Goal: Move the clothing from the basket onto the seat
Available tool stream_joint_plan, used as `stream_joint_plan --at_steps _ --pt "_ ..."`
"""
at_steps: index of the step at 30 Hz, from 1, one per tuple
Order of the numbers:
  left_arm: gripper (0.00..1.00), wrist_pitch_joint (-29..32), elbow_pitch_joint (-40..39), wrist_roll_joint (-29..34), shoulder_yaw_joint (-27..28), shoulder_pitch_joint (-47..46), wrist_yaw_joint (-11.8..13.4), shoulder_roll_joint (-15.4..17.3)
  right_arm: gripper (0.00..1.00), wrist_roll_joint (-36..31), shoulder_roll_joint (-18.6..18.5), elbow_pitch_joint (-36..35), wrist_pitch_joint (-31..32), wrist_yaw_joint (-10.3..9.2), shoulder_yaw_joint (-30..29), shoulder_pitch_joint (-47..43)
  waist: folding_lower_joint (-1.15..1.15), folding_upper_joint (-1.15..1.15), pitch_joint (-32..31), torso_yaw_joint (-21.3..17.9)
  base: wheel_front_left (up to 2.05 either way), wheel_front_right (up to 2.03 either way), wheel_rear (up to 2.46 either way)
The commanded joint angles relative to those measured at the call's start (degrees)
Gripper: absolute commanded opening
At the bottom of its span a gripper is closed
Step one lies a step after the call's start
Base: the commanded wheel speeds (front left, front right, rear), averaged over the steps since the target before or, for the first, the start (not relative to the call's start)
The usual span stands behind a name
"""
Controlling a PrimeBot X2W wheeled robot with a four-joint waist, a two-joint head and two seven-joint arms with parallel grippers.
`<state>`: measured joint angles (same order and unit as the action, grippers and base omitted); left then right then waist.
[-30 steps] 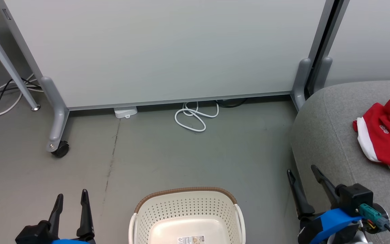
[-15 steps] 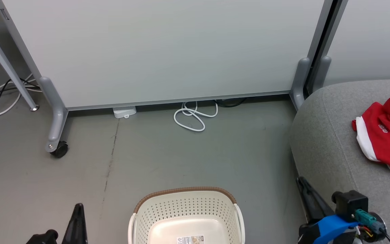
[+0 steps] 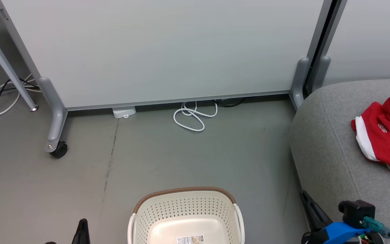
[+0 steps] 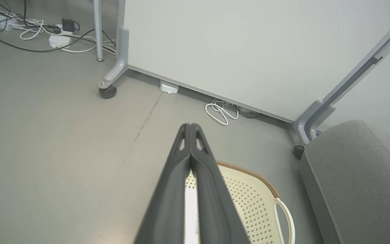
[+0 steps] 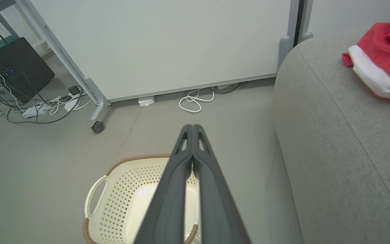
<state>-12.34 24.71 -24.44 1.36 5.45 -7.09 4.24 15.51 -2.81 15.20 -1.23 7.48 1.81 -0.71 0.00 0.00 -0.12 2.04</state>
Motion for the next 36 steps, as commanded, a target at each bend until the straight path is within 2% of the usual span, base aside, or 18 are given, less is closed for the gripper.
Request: stream_joint_plan --at_steps 1,18,36 --pt "0.00 0.3 -1.2 -1.5 0.4 -1.8 0.0 0.3 0.00 1.9 0.0 -0.9 0.2 0.00 -0.3 1.1 0.00 0.00 0.0 0.0 0.00 0.00 0.00" --pt "0.00 4.5 -3.5 -16.7 1.5 -4.2 -0.1 -0.1 0.00 19.0 -0.1 -1.1 1.9 0.00 -2.2 2.6 0.00 0.00 0.0 -0.3 0.00 0.00 0.00" --pt "0.00 8.2 -5.4 -29.8 2.5 -6.3 -0.2 -0.4 0.00 33.8 -0.1 -1.2 3.4 0.01 -3.8 3.9 0.00 0.00 0.1 -0.6 0.00 0.00 0.00"
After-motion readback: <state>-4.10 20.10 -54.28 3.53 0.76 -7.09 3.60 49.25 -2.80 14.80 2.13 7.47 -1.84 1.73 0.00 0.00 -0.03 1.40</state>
